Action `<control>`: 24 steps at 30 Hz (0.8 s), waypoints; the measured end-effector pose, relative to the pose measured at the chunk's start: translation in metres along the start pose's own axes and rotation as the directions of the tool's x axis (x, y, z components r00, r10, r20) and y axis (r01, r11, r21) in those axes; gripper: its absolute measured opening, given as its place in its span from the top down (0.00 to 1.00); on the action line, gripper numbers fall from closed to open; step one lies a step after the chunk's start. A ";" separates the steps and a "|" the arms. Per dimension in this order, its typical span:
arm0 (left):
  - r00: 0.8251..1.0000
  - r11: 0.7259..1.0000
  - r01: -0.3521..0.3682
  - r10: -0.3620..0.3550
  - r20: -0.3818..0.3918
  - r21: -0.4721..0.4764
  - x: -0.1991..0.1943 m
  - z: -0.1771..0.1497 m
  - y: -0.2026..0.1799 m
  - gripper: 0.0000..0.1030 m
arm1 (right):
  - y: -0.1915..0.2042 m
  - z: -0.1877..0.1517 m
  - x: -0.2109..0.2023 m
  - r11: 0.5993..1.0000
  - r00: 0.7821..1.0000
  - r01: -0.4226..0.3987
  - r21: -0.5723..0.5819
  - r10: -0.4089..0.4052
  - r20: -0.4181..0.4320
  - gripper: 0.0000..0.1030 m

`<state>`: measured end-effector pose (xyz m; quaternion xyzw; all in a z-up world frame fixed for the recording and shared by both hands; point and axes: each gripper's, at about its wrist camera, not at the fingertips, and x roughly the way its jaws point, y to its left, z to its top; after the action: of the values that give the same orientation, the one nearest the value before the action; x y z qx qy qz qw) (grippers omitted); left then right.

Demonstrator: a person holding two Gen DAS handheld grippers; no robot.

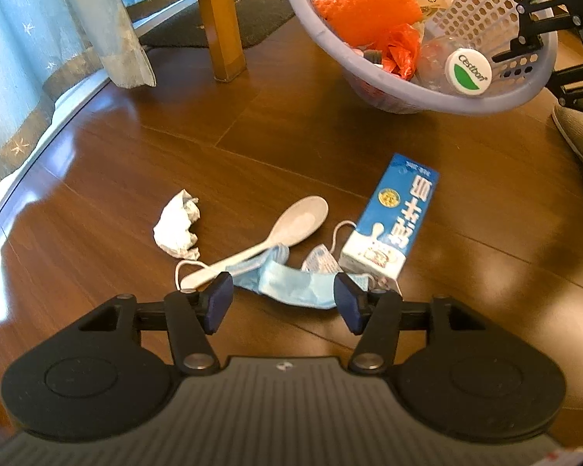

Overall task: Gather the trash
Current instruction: 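Move the open left tool toward the blue face mask and milk carton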

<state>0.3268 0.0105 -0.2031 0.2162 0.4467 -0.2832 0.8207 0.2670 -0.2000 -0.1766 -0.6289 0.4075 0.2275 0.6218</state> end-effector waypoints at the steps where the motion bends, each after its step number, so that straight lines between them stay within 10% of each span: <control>1: 1.000 1.000 -0.003 0.003 0.002 0.000 0.001 0.001 0.000 0.47 | -0.003 0.000 0.003 1.000 1.000 0.001 -0.004 -0.001 -0.002 0.94; 24: 1.000 1.000 -0.004 0.004 0.023 0.016 0.008 0.003 -0.010 0.43 | -0.024 -0.014 0.039 1.000 1.000 0.013 0.026 -0.013 0.000 0.94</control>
<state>0.3258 -0.0005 -0.2097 0.2203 0.4346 -0.2874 0.8246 0.3052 -0.2253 -0.1910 -0.6233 0.4065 0.2181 0.6315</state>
